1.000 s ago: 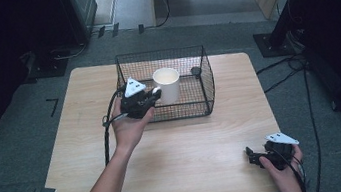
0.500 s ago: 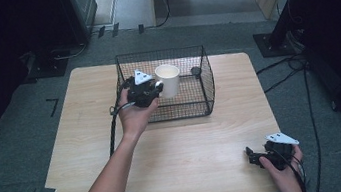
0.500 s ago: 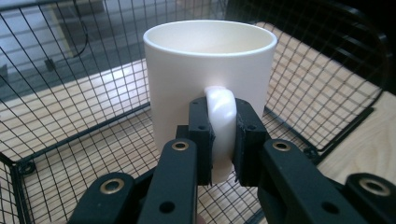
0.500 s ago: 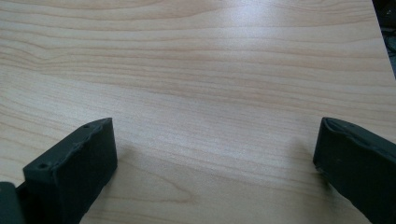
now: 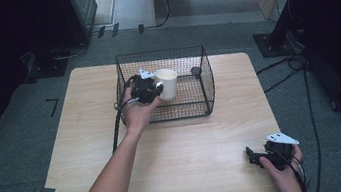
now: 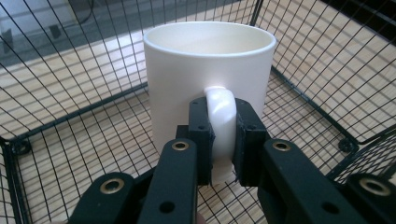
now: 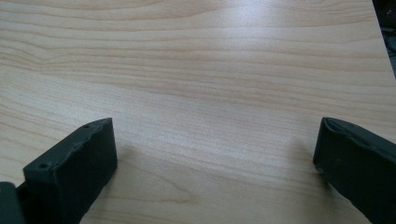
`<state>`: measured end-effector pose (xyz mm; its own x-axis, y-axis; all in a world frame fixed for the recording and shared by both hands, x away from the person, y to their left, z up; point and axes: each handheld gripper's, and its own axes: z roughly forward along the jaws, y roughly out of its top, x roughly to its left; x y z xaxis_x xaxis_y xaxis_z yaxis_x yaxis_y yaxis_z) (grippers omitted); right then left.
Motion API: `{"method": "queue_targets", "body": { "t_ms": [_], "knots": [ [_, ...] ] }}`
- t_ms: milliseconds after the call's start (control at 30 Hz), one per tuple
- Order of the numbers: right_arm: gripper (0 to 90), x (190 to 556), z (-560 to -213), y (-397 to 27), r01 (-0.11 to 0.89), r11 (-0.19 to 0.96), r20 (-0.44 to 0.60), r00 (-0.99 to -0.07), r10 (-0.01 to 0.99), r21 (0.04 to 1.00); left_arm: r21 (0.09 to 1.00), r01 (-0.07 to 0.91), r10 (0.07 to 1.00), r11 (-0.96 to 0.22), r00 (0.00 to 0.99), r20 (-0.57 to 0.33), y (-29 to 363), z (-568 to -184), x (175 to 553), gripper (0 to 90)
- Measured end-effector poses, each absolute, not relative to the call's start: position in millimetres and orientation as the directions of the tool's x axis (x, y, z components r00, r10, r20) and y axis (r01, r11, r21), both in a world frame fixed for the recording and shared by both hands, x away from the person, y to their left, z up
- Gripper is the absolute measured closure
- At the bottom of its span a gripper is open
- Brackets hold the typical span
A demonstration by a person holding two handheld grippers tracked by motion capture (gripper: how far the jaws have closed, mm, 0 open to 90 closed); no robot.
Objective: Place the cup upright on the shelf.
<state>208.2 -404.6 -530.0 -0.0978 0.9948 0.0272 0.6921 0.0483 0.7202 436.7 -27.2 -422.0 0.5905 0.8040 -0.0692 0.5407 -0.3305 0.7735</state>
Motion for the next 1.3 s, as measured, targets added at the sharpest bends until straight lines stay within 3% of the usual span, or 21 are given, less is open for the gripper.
{"method": "queue_targets", "body": {
  "t_ms": [933, 967, 1300],
  "knots": [
    [0.0, 208.2, -530.0, -404.5, 0.693, 0.048, 0.027, -0.097, 0.995, 0.72, 0.696, 0.603, 0.822, -0.389, 0.568, -0.033, -16.6, -432.2, 432.2, 79.9],
    [0.0, 208.2, -530.0, -404.5, 0.693, 0.048, 0.027, -0.097, 0.995, 0.72, 0.698, 0.605, 0.827, -0.383, 0.561, -0.032, -15.6, -432.1, 432.0, 74.5],
    [0.0, 208.2, -530.0, -404.4, 0.692, 0.048, 0.027, -0.097, 0.995, 0.72, 0.752, 0.565, 0.837, -0.338, 0.546, -0.035, -6.0, -419.6, 423.8, 63.2]
  ]
}}
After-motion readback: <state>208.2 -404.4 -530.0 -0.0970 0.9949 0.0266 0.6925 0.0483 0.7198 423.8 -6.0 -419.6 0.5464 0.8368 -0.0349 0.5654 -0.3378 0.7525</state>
